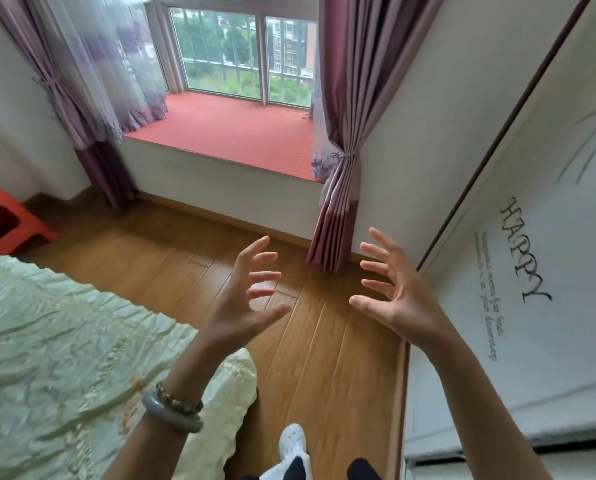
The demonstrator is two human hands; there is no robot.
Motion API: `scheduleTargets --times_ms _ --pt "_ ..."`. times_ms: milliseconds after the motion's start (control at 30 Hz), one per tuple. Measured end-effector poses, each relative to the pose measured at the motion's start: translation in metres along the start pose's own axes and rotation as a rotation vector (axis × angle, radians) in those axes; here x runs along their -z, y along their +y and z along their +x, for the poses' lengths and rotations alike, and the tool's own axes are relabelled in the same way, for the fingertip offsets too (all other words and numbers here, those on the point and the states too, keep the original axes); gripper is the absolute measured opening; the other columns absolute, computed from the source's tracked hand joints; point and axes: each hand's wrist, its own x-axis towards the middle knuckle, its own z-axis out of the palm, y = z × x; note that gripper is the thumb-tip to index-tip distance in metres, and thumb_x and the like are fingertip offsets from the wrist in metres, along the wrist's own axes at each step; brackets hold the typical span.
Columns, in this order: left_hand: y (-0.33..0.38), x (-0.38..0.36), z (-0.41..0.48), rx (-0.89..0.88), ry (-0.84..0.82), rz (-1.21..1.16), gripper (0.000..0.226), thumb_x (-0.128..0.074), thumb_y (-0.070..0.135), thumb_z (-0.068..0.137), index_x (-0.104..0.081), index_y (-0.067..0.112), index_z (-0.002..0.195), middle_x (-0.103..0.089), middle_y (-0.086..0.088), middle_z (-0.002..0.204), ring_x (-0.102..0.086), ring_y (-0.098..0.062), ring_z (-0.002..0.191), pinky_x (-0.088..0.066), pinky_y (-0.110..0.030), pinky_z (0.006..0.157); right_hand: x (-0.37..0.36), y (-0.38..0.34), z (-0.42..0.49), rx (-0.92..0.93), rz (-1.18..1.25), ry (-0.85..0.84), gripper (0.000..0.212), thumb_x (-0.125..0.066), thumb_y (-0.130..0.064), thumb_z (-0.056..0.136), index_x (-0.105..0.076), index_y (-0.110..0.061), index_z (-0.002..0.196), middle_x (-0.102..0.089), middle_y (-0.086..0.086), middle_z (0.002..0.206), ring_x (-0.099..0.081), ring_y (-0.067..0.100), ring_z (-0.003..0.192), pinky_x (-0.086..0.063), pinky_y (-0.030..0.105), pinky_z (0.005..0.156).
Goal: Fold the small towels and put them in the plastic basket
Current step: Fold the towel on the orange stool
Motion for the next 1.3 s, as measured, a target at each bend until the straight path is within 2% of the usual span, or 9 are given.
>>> scheduleTargets --times_ms 133,267,367,600,733,867,1033,1200,1300 --pt "-0.018 0.014 0.069 0.000 0.038 0.011 0.091 -0.078 0.027 0.068 -0.023 0.036 0.140 -0.045 0.012 0.130 -0.057 -0.003 0.110 -0.052 -0.017 0.082 0.006 0.003 0.080 0.014 0.022 -0.034 0.094 -0.078 -0.009 0.073 -0.021 -0.049 0.137 -0.039 -0.015 0.138 -0.046 0.002 0.122 -0.048 0.021 0.095" --pt "-0.035 0.027 0.118 0.012 0.075 0.029 0.090 -0.077 0.031 0.068 -0.023 0.039 0.139 -0.044 0.016 0.130 -0.057 -0.003 0.110 -0.052 -0.017 0.083 0.004 0.010 0.144 0.036 0.026 -0.095 0.094 -0.077 -0.008 0.073 -0.020 -0.052 0.133 -0.039 -0.017 0.135 -0.046 -0.001 0.120 -0.047 0.014 0.092" --pt "-0.051 0.040 0.149 0.045 0.113 0.039 0.090 -0.075 0.037 0.068 -0.022 0.040 0.139 -0.044 0.015 0.131 -0.057 -0.003 0.111 -0.053 -0.018 0.084 -0.002 0.016 0.194 0.055 0.038 -0.153 0.094 -0.078 -0.008 0.073 -0.021 -0.052 0.134 -0.039 -0.019 0.134 -0.046 -0.001 0.121 -0.047 0.014 0.091" --pt "-0.095 0.071 0.231 0.159 0.247 0.078 0.093 -0.078 0.021 0.069 -0.021 0.035 0.141 -0.045 0.005 0.133 -0.056 -0.001 0.110 -0.051 -0.018 0.086 -0.022 0.038 0.330 0.130 0.050 -0.301 0.091 -0.078 -0.019 0.071 -0.025 -0.046 0.140 -0.041 -0.022 0.135 -0.048 -0.004 0.118 -0.047 0.011 0.087" --pt "-0.118 0.089 0.289 0.218 0.356 0.077 0.095 -0.079 0.008 0.073 -0.021 0.035 0.142 -0.045 0.008 0.133 -0.056 -0.001 0.111 -0.051 -0.019 0.088 -0.030 0.043 0.421 0.187 0.070 -0.418 0.090 -0.077 -0.011 0.074 -0.026 -0.043 0.141 -0.042 -0.018 0.136 -0.049 0.000 0.119 -0.048 0.017 0.092" --pt "-0.138 0.106 0.343 0.277 0.469 0.099 0.096 -0.079 0.005 0.072 -0.021 0.036 0.142 -0.045 0.010 0.133 -0.056 0.000 0.111 -0.051 -0.019 0.088 -0.043 0.041 0.507 0.239 0.092 -0.534 0.089 -0.076 -0.006 0.074 -0.028 -0.042 0.140 -0.043 -0.016 0.136 -0.050 0.001 0.118 -0.048 0.023 0.096" --pt "-0.155 0.130 0.386 0.331 0.627 0.082 0.094 -0.079 0.016 0.066 -0.024 0.043 0.138 -0.046 0.011 0.132 -0.056 -0.003 0.112 -0.050 -0.020 0.088 -0.075 0.032 0.591 0.277 0.141 -0.693 0.086 -0.073 -0.015 0.068 -0.031 -0.043 0.138 -0.046 -0.016 0.135 -0.051 0.003 0.119 -0.045 0.027 0.100" --pt "-0.178 0.167 0.406 0.411 0.758 0.068 0.093 -0.076 0.019 0.065 -0.025 0.042 0.140 -0.045 0.011 0.133 -0.055 -0.004 0.114 -0.049 -0.022 0.092 -0.128 0.021 0.655 0.304 0.173 -0.840 0.086 -0.073 -0.013 0.068 -0.032 -0.040 0.139 -0.047 -0.014 0.135 -0.051 0.002 0.119 -0.044 0.025 0.100" --pt "-0.199 0.198 0.417 0.431 0.821 0.072 0.093 -0.075 0.018 0.065 -0.026 0.041 0.140 -0.045 0.011 0.133 -0.055 -0.004 0.115 -0.049 -0.022 0.092 -0.169 0.013 0.692 0.328 0.195 -0.906 0.087 -0.073 -0.005 0.070 -0.032 -0.040 0.139 -0.047 -0.013 0.136 -0.050 0.002 0.119 -0.044 0.024 0.101"
